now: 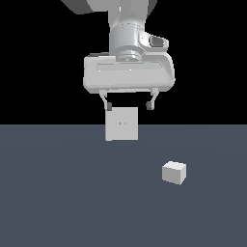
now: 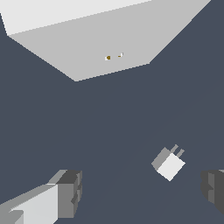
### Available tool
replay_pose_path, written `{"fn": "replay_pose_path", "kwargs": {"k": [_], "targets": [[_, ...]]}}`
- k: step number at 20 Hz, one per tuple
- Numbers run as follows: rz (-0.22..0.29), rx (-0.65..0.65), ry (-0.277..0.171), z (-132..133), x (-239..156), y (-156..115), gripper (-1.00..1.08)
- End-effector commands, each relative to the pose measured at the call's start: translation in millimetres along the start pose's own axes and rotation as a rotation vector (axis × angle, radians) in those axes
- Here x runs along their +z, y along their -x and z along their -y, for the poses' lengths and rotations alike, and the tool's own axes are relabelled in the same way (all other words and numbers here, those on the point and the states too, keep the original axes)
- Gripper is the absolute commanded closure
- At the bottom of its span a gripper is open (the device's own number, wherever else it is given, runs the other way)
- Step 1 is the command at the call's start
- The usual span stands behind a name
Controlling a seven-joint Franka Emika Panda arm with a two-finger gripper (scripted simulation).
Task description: Plug the charger into the wall socket.
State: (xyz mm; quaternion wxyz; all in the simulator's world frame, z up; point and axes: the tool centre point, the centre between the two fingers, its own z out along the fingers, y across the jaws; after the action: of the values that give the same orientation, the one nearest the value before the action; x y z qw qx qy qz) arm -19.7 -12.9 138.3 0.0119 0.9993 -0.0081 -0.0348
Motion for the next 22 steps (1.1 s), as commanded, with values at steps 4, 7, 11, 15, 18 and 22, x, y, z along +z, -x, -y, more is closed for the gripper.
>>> {"fn": "replay_pose_path", "kwargs": {"k": [4, 7, 11, 15, 18, 22], "targets": [[-0.003, 0.006, 0.000, -0.8, 0.6, 0.3, -0.92], [-0.011, 0.022, 0.001, -3.1, 2.5, 1.2, -0.92], [-0.032, 0.061, 0.004, -8.6, 6.9, 3.5, -0.92], [-0.062, 0.120, 0.008, -16.5, 13.5, 7.1, -0.92], [-0.091, 0.176, 0.011, -24.0, 20.0, 10.7, -0.92], [-0.137, 0.267, 0.017, -35.6, 30.5, 17.1, -0.92]]}}
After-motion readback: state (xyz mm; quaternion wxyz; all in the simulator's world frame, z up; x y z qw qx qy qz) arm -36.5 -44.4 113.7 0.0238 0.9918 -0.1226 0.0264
